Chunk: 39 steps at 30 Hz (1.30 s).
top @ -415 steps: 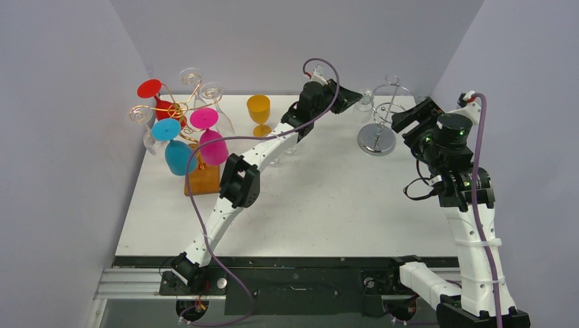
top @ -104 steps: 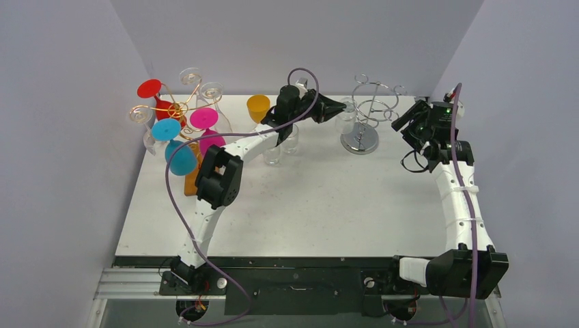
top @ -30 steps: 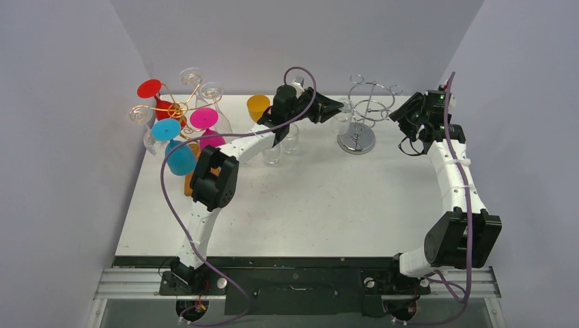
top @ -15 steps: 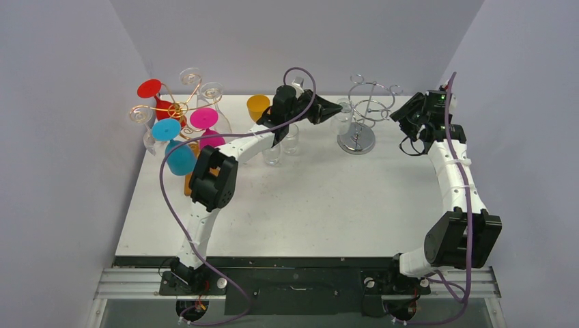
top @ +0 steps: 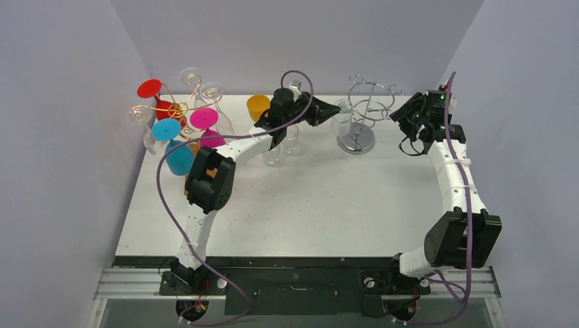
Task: Take the wine glass off the wine glass rack
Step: Pick up the wine glass from the wine rack.
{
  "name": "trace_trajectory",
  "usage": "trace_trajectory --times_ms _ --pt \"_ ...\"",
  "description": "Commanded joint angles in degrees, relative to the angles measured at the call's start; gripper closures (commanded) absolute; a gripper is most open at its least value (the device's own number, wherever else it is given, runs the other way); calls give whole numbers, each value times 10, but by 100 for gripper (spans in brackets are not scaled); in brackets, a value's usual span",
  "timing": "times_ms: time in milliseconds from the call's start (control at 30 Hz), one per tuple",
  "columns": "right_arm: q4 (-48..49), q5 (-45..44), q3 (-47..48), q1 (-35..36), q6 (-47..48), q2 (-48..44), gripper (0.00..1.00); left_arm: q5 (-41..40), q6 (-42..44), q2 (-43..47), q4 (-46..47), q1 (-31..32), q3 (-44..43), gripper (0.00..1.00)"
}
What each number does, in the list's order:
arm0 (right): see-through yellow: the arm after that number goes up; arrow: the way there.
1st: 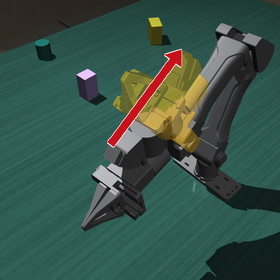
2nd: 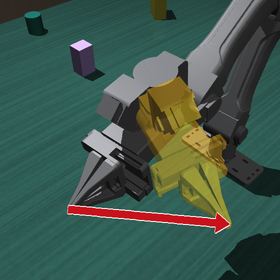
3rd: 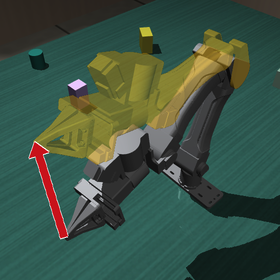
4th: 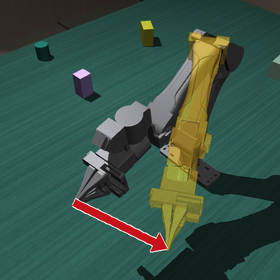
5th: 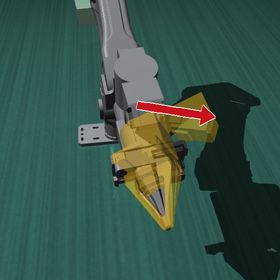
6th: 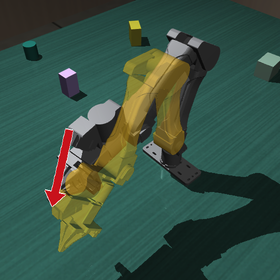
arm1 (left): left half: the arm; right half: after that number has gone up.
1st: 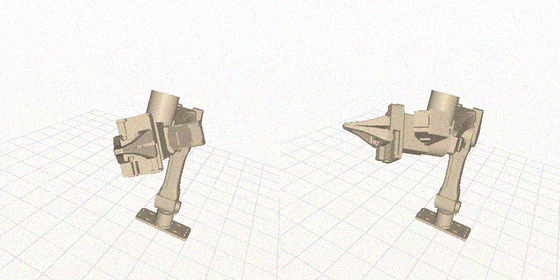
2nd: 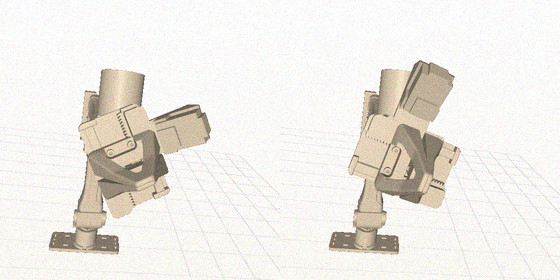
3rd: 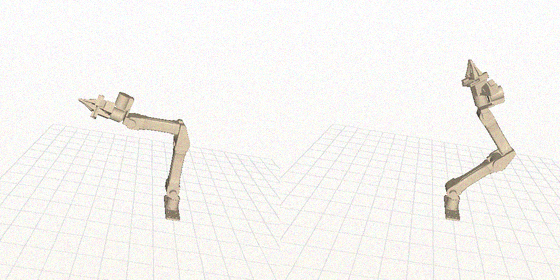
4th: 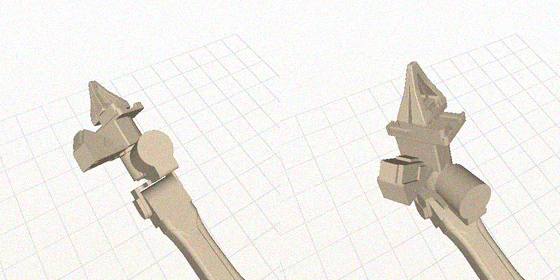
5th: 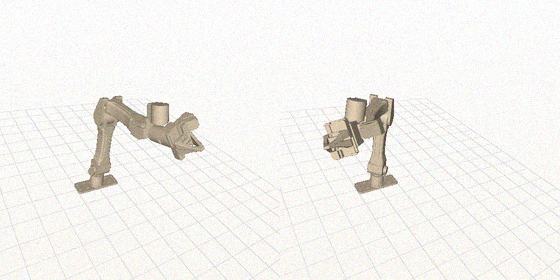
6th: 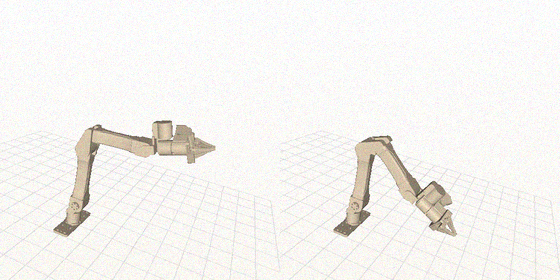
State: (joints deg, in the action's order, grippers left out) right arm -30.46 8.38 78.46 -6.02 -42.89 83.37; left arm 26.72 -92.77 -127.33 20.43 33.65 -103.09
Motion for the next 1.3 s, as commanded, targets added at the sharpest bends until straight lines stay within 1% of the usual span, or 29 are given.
trace_trajectory --times_ms 0,200,433,733,1067,1267 --pt "22 -9 3 -3 -1 5 49 10 -8 50 70 -2 -13 100" --pt "22 -11 5 -3 -1 6 49 13 5 58 62 -2 -17 100" --pt "20 -11 10 -3 0 8 49 24 41 71 47 -5 -24 100" --pt "18 -12 12 -3 0 8 49 40 52 80 50 -9 -16 100" --pt "17 -10 13 -3 2 6 49 33 86 108 8 -16 5 100" --pt "15 -9 16 -3 4 4 49 34 95 122 2 -19 25 100"
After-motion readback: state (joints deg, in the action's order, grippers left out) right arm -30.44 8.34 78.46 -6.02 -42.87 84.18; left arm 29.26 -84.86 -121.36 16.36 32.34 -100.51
